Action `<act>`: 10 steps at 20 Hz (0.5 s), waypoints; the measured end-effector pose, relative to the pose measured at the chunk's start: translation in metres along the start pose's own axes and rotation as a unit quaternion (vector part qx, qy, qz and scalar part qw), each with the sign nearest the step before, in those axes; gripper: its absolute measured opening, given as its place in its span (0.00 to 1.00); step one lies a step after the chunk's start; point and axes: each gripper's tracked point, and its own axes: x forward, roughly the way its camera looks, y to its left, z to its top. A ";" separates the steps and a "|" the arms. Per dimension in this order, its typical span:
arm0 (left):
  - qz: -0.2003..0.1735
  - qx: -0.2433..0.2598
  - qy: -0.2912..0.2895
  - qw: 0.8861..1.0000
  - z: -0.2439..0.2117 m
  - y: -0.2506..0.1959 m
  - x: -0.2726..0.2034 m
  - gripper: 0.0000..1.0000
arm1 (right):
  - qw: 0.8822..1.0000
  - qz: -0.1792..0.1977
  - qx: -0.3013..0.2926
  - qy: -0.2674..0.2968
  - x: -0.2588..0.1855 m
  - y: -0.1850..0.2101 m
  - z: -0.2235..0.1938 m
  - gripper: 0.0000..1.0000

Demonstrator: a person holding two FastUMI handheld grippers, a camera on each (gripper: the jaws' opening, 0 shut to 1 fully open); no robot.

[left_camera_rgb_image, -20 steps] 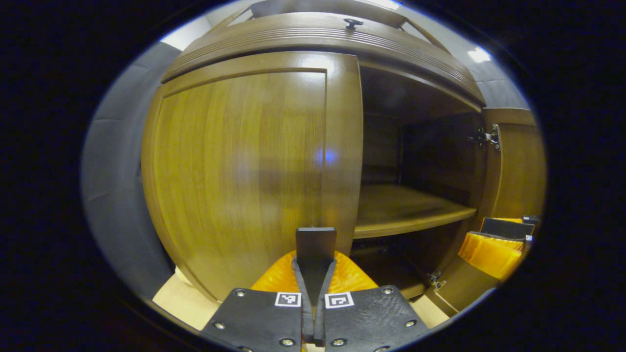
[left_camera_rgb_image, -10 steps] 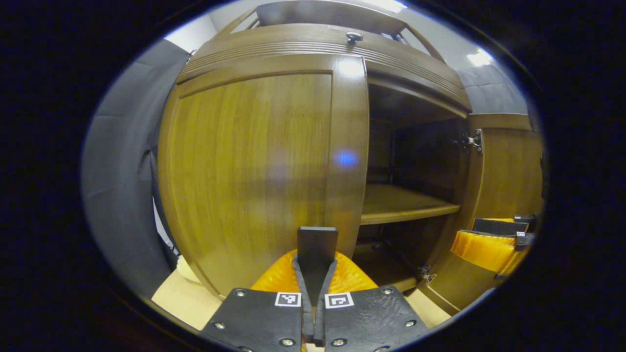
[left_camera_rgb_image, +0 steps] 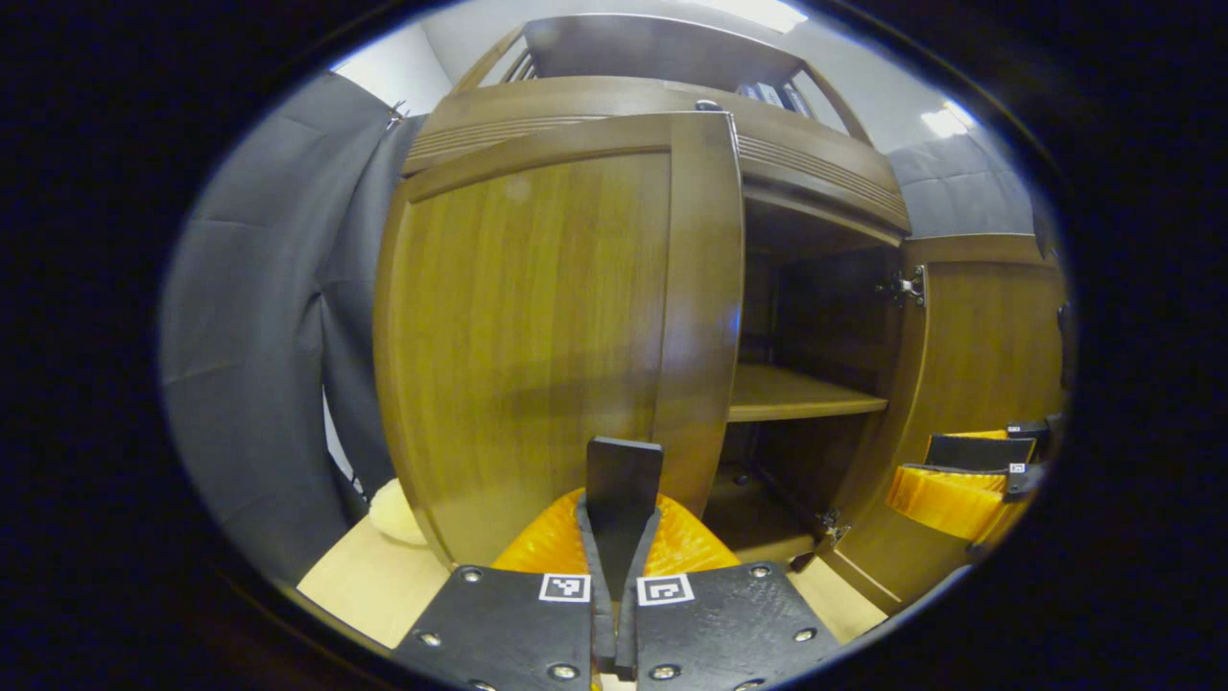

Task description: Open the right door of the double-door shoe cabinet with the right hand, and open the left door with the left hand.

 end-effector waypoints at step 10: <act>0.024 -0.011 -0.017 1.000 -0.007 0.043 -0.062 0.03 | 1.000 -0.008 0.001 -0.009 -0.036 0.013 -0.015 0.92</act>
